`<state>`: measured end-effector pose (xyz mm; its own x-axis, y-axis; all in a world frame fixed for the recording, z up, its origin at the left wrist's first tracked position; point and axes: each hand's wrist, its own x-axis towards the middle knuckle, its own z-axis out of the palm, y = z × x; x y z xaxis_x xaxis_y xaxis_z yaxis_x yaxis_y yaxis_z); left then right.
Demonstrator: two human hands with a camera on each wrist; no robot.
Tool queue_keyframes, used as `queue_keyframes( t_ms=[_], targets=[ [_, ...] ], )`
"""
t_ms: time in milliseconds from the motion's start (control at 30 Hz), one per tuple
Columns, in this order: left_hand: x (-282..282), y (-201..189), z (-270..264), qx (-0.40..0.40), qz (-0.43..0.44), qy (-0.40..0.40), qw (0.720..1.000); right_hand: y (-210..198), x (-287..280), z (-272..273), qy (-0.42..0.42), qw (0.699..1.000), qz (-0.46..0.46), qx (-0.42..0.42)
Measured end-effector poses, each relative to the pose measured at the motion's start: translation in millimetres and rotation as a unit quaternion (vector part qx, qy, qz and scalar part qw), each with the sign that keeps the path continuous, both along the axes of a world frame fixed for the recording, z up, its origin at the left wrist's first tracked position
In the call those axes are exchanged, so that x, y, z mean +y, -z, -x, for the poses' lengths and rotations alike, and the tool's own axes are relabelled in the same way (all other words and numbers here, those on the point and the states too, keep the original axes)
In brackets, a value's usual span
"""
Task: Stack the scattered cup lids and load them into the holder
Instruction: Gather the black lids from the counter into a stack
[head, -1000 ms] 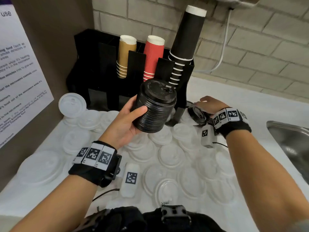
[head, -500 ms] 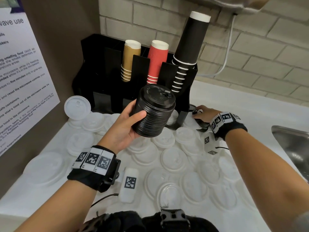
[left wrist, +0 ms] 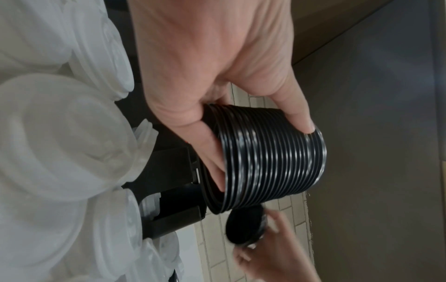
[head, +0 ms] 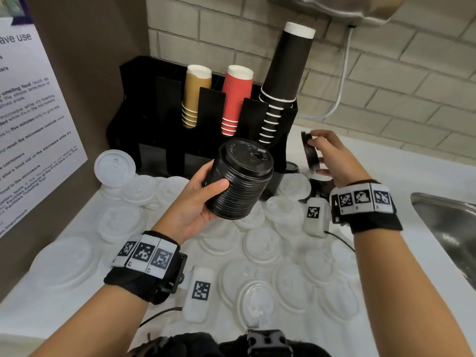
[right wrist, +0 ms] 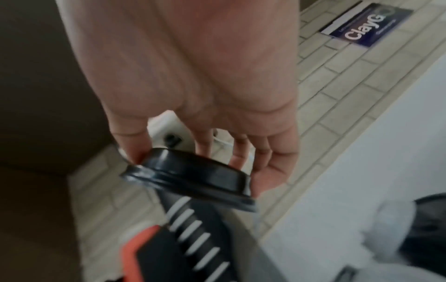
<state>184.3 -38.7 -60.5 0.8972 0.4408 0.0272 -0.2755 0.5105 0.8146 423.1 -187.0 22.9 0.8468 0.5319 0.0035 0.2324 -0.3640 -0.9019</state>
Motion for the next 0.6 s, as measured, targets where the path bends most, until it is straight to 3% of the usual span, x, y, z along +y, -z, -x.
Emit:
queue_keyframes(
  t_ms=[100, 200, 433, 600],
  targets=[
    [-3.3, -1.2, -3.3, -0.004, 0.0, 0.005, 1.0, -11.0, -8.3, 46.5, -0.078, 0.99, -0.116, -0.03],
    [-7.1, -1.5, -6.0, -0.006, -0.003, 0.009, 1.0, -10.8, -12.2, 81.5, -0.137, 0.975, -0.159, -0.074],
    [-13.9, -2.1, -7.8, 0.001, -0.003, 0.002, 1.0, -3.1, -11.0, 108.2, -0.183, 0.954, -0.137, -0.192],
    [-13.3, 0.4, -7.8, 0.007, -0.013, 0.012, 1.0, -7.3, -6.7, 109.9, -0.205, 0.947, -0.103, -0.224]
  ],
)
